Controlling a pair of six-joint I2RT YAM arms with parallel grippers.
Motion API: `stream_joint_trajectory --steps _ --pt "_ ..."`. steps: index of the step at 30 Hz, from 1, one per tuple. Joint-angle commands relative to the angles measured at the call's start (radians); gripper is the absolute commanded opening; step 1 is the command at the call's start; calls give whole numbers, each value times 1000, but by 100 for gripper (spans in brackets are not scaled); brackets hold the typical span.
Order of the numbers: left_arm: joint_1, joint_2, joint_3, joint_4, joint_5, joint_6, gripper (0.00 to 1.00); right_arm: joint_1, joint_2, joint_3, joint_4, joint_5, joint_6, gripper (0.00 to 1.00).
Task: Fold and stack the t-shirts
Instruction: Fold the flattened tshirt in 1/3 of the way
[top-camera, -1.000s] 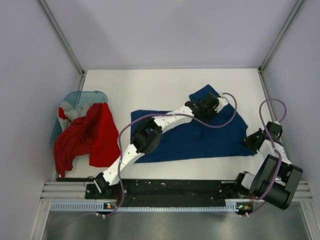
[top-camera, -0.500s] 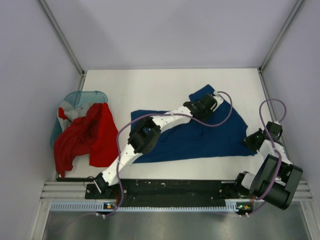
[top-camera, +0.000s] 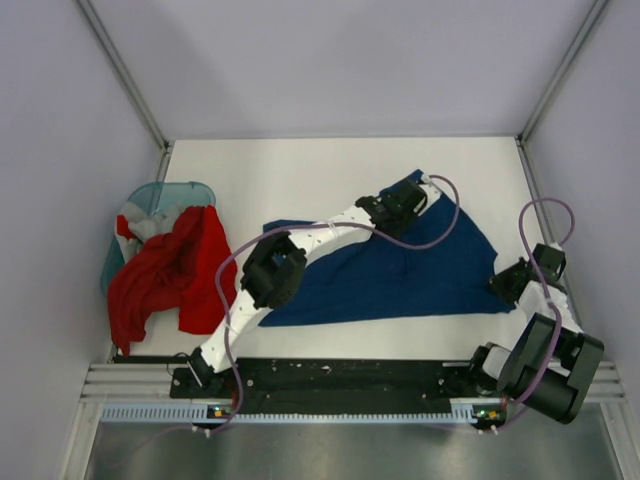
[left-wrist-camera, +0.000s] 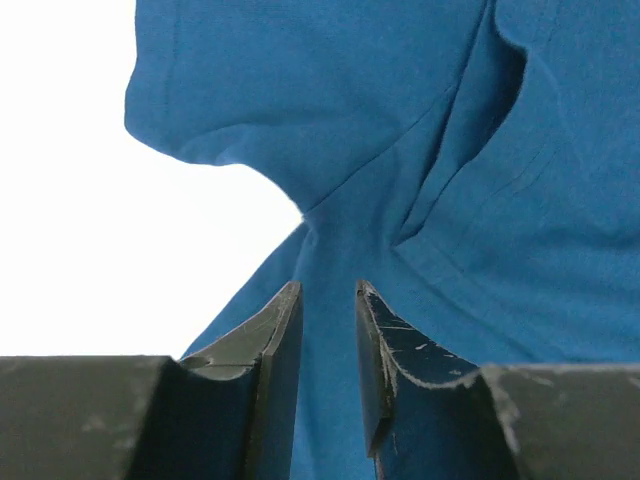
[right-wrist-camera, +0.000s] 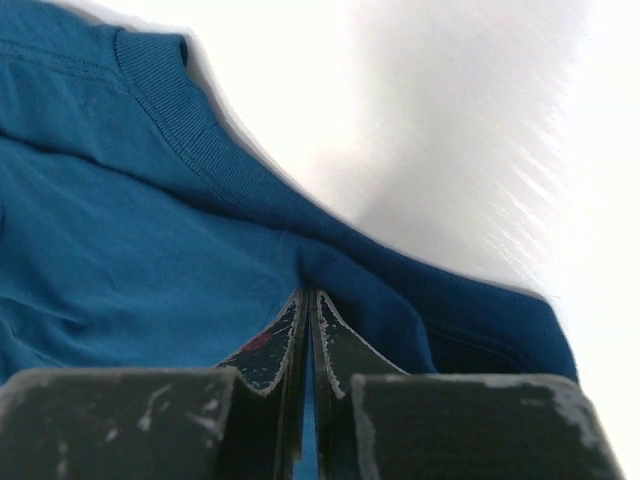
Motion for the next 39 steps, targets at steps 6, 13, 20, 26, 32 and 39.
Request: stream_joint_trajectory --steps 6,13,20,26,32,39 --pt "44 -392 -317 -55 92 259 31 85 -156 107 47 -101 -74 25" --pt "135 -619 -665 -264 145 328 28 312 75 256 185 -179 -150 16" --pt "264 -753 -989 -163 62 284 28 381 485 479 159 -214 -140 0" --pt "301 -762 -1145 -97 23 255 27 375 574 546 64 17 -141 0" --pt "318 -759 -1192 -120 79 261 27 299 668 595 25 -50 -124 0" --pt "372 -874 -965 -290 289 300 45 289 666 810 39 -310 -130 13"
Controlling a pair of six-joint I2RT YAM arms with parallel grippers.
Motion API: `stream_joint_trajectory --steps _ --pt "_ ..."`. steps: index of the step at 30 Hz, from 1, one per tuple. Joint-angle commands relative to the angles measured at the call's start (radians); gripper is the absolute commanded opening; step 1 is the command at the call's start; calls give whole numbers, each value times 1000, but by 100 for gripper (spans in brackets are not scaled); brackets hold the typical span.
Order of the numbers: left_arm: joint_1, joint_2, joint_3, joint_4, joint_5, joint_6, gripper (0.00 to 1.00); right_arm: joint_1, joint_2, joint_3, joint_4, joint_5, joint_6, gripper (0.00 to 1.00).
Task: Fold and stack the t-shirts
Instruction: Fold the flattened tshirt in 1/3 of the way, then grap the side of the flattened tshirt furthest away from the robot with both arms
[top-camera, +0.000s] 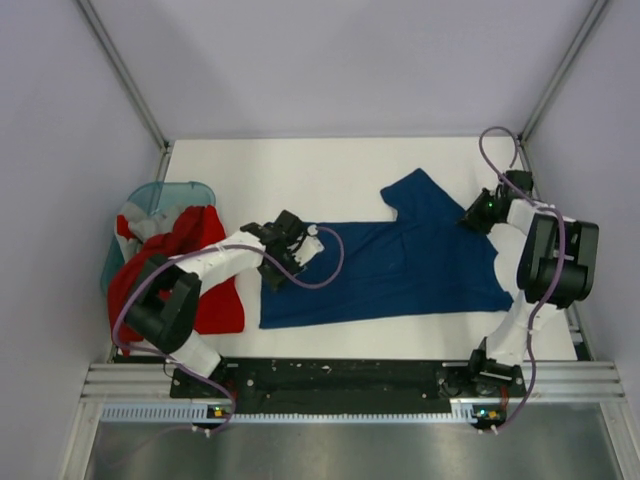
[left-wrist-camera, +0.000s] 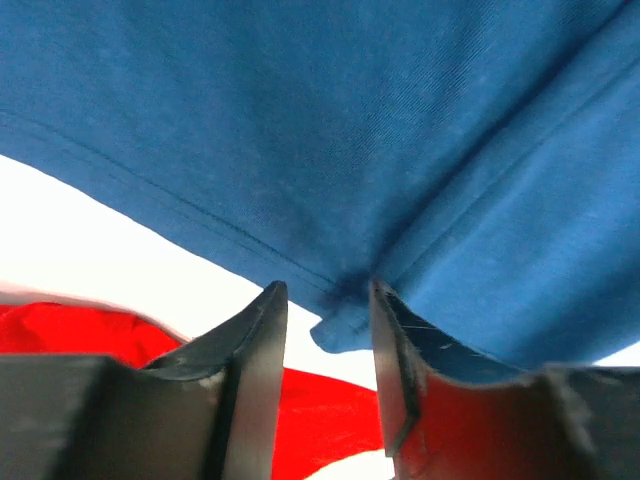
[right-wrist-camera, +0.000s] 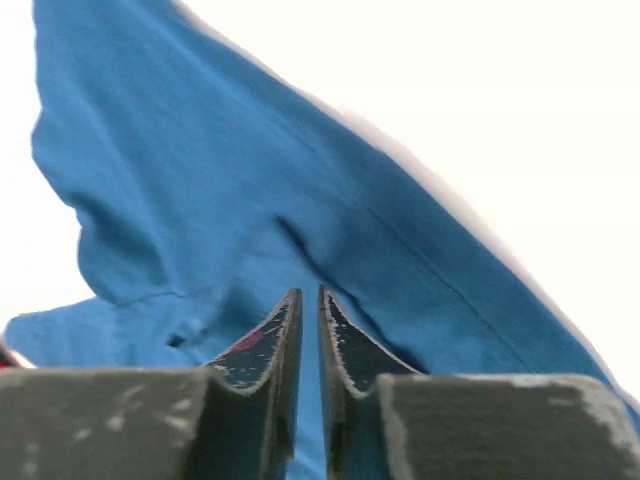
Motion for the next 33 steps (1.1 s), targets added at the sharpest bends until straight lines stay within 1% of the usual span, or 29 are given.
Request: stream_joint_trajectory --steps 1,2,3,4,5,7,9,11,13,15,20,23,25,30,31,32,33 --pt "62 -94 209 -123 174 28 53 11 8 222 20 -141 -10 22" --pt "95 -85 254 -139 193 43 64 19 24 275 17 -138 -6 31" --pt "128 -66 300 -148 207 57 66 25 47 339 14 -130 0 43" --pt "171 -39 336 -149 208 69 66 31 75 400 3 -118 3 50" --pt "223 -8 376 -146 202 81 67 35 118 469 -20 -105 12 52" --pt "285 75 448 -149 184 95 67 49 219 621 -93 -84 27 54" --pt "329 174 519 -156 196 140 66 66 329 771 -185 -58 47 57" --pt "362 240 568 -130 188 186 66 86 429 888 -215 -52 72 61" --pt "379 300 642 -143 210 226 65 109 527 970 -222 -38 86 61" --pt "395 345 700 -160 259 246 64 132 587 1034 -221 -10 93 61" --pt "417 441 803 -186 357 263 65 184 693 1111 -222 30 132 61" --pt "420 497 831 -211 377 266 65 212 724 1119 -230 46 141 58" --pt "420 518 840 -229 391 270 64 249 727 1105 -238 105 145 57" --pt "420 537 840 -258 464 290 63 262 744 1096 -256 137 147 56" --pt "420 537 840 -263 478 296 64 267 745 1096 -271 157 135 54" --pt "420 537 840 -263 489 299 63 270 741 1097 -290 181 127 50" --pt "420 538 842 -263 494 301 63 270 739 1099 -294 188 121 42"
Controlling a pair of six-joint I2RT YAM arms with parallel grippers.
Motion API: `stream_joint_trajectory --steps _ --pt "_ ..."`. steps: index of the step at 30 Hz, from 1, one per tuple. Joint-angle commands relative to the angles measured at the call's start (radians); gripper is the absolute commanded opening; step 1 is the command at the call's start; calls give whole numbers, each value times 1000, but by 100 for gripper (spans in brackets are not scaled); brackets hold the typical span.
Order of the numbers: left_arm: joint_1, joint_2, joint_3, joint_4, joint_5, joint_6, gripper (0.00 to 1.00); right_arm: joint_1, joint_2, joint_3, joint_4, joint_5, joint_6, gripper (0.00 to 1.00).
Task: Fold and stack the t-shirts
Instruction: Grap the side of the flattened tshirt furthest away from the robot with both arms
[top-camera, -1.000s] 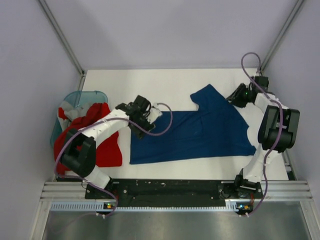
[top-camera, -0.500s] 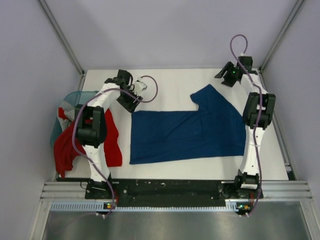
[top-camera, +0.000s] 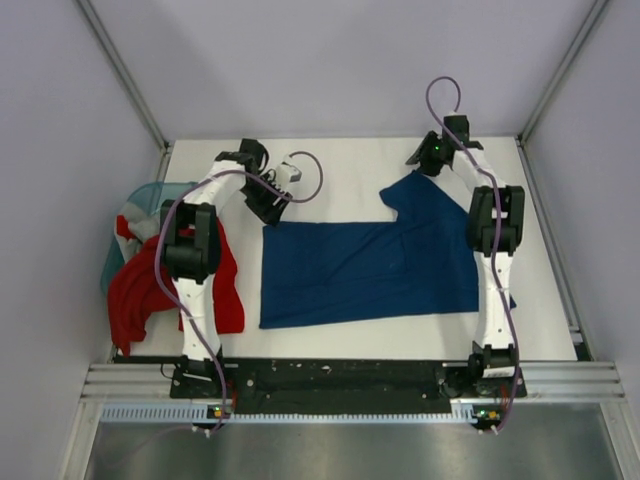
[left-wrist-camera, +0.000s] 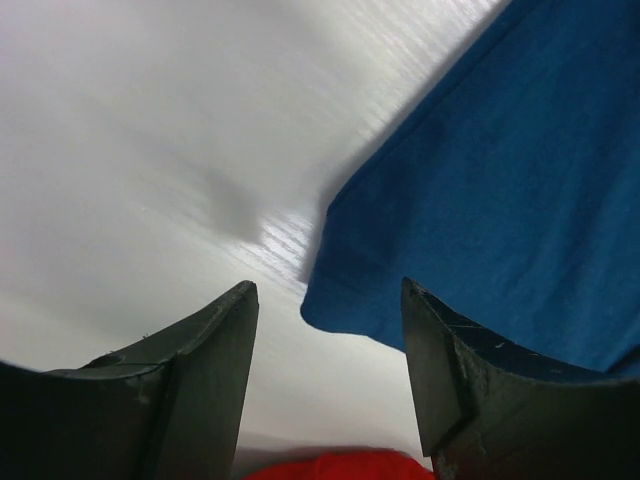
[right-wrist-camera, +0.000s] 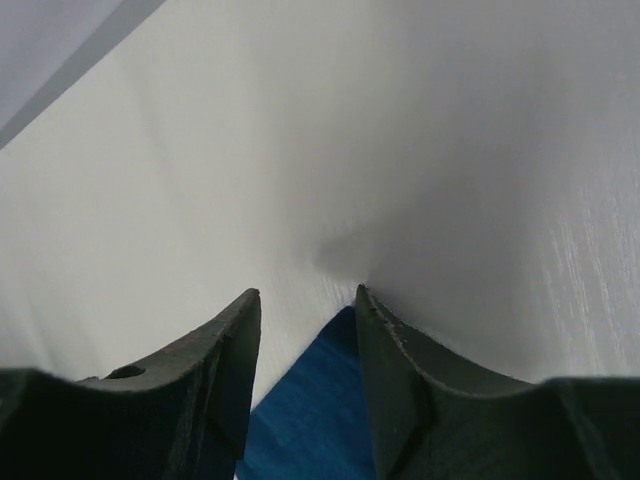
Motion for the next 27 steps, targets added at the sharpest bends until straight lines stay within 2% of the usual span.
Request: stream_joint_trajectory --steps 1,4,5,6,12,15,18,22,23,24,25,27 --pt "5 3 29 -34 97 36 63 14 46 12 -99 101 -27 36" --pt "4 13 29 -42 114 53 63 29 30 15 -118 133 -70 14" --pt "4 19 31 -52 122 61 63 34 24 13 -121 142 -84 5" --pt "4 20 32 -63 123 67 63 39 18 9 -123 146 -98 0" --pt "4 15 6 -46 75 89 61 40 -49 -28 -121 109 -130 0" --pt "4 35 12 -25 21 81 57 40 -121 -71 -107 81 -167 0" --pt "2 56 11 -37 24 86 51 42 -210 -166 -52 22 -202 0" --pt "1 20 -47 -39 45 105 29 37 -330 -321 15 -57 -265 0" --pt "1 -8 -83 -19 45 110 20 34 -363 -371 34 -63 -273 0" --pt "1 -34 -109 6 42 112 5 30 -408 -414 64 -71 -273 0" --pt "1 -55 -133 30 36 104 0 22 -439 -463 93 -83 -270 0" --pt "1 -94 -157 49 36 90 0 17 -502 -545 153 -107 -256 0"
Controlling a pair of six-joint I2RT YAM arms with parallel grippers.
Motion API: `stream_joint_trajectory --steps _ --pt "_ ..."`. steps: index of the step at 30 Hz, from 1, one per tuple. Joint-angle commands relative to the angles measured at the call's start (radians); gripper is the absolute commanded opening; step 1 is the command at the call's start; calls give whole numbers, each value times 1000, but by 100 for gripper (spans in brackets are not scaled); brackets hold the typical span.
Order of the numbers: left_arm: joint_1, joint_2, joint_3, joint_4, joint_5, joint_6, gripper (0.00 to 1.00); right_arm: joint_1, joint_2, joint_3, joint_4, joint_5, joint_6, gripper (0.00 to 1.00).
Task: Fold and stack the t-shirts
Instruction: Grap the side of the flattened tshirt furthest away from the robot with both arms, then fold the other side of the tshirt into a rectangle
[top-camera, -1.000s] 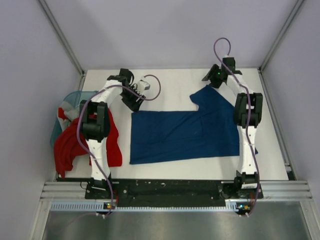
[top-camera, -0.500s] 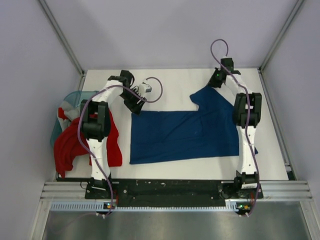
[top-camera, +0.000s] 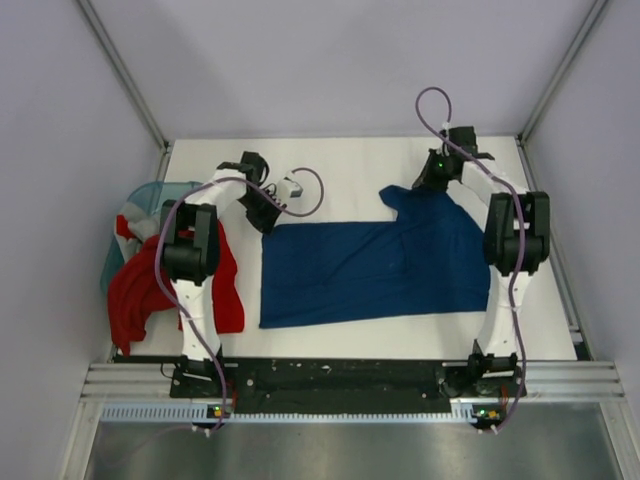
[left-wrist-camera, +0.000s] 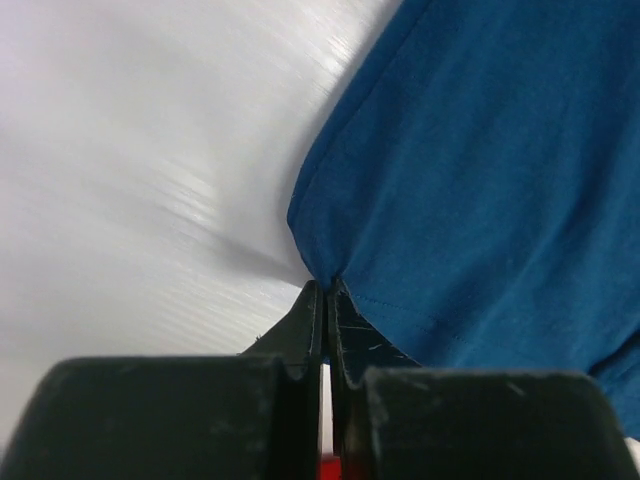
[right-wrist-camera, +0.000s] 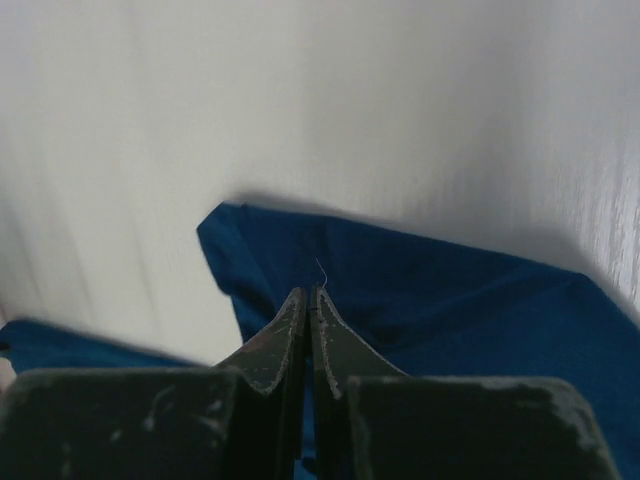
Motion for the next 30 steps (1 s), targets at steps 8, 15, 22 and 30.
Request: stream_joint_trajectory --steps 8,15,22,30 --pt "2 -307 -258 180 -70 14 0 -20 -466 -443 232 -148 6 0" --pt "-11 -427 -360 215 -109 85 0 -145 -891 -825 249 -184 112 0" --pt "-66 -503 -478 232 -175 169 0 -224 -1290 -1004 48 -103 98 0" --pt "-106 -649 -593 336 -291 264 0 -351 -1418 -1028 -90 -62 83 0"
